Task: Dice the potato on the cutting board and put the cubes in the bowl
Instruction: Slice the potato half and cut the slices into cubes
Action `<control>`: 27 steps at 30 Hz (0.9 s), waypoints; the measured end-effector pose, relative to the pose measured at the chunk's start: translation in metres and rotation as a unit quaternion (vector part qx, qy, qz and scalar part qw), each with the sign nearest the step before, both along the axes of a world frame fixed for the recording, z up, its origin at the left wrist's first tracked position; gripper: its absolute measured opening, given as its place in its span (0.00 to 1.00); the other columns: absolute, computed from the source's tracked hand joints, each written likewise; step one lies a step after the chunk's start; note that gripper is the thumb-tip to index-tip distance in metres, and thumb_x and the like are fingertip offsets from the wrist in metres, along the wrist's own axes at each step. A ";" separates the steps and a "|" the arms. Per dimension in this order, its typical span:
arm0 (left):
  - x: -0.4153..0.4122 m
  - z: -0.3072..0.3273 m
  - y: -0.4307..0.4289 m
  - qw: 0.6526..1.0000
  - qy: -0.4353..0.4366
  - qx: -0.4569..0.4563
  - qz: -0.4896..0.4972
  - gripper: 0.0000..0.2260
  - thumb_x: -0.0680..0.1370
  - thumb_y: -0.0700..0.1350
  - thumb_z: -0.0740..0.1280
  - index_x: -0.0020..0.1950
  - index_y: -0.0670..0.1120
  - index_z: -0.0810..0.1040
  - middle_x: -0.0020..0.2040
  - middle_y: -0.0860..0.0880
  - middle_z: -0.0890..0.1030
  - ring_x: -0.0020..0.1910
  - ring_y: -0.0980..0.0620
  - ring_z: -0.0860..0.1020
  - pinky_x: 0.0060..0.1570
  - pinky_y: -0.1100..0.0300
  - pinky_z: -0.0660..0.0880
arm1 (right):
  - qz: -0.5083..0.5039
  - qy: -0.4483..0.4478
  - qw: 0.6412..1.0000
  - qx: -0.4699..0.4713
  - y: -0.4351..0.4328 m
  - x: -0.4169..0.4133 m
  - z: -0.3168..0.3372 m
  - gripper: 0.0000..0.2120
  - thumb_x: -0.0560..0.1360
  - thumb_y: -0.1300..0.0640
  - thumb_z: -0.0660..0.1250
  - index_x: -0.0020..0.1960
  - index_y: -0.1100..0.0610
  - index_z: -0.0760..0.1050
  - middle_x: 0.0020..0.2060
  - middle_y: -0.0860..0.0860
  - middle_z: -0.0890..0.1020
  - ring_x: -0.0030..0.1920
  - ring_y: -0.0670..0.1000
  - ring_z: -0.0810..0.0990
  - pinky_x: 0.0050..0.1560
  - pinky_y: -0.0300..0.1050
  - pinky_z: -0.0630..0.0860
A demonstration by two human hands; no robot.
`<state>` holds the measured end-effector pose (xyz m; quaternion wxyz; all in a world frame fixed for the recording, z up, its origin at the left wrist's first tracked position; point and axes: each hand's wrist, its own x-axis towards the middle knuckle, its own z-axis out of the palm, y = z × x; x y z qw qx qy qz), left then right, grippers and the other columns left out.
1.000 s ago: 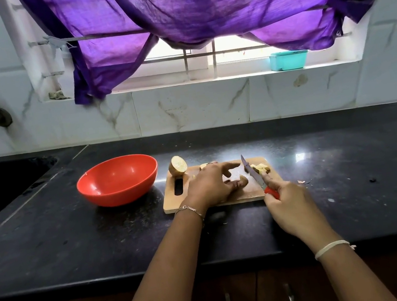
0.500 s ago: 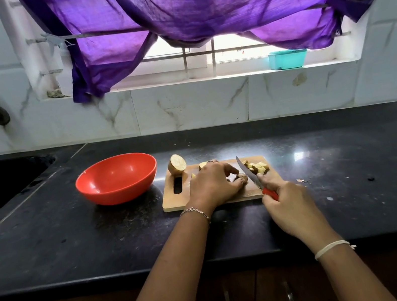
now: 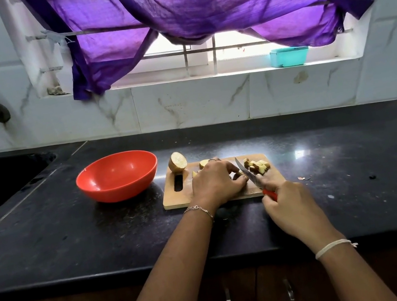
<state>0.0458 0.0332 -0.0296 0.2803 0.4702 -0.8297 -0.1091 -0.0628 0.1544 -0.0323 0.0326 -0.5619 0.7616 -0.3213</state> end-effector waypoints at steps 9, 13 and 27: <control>-0.004 0.003 -0.001 0.998 0.026 0.063 0.016 0.12 0.72 0.58 0.70 0.52 0.56 0.83 0.57 0.57 0.81 0.58 0.54 0.77 0.46 0.62 0.69 | -0.017 0.153 0.988 0.032 0.000 0.010 -0.003 0.26 0.77 0.61 0.57 0.74 0.46 0.64 0.58 0.55 0.79 0.56 0.58 0.78 0.51 0.49 0.75; -0.006 0.003 -0.002 0.996 0.032 0.086 0.021 0.12 0.72 0.59 0.71 0.51 0.56 0.83 0.55 0.56 0.82 0.56 0.54 0.78 0.45 0.62 0.69 | -0.026 0.207 0.977 0.047 0.000 0.013 -0.002 0.26 0.78 0.63 0.56 0.75 0.48 0.63 0.57 0.54 0.78 0.56 0.56 0.79 0.51 0.47 0.75; -0.007 0.001 -0.003 0.994 0.049 0.090 0.036 0.09 0.72 0.57 0.71 0.49 0.57 0.84 0.53 0.57 0.82 0.54 0.54 0.78 0.44 0.62 0.69 | -0.010 0.242 0.969 0.047 -0.008 0.023 0.002 0.24 0.79 0.64 0.54 0.74 0.53 0.62 0.56 0.53 0.79 0.56 0.55 0.79 0.51 0.49 0.77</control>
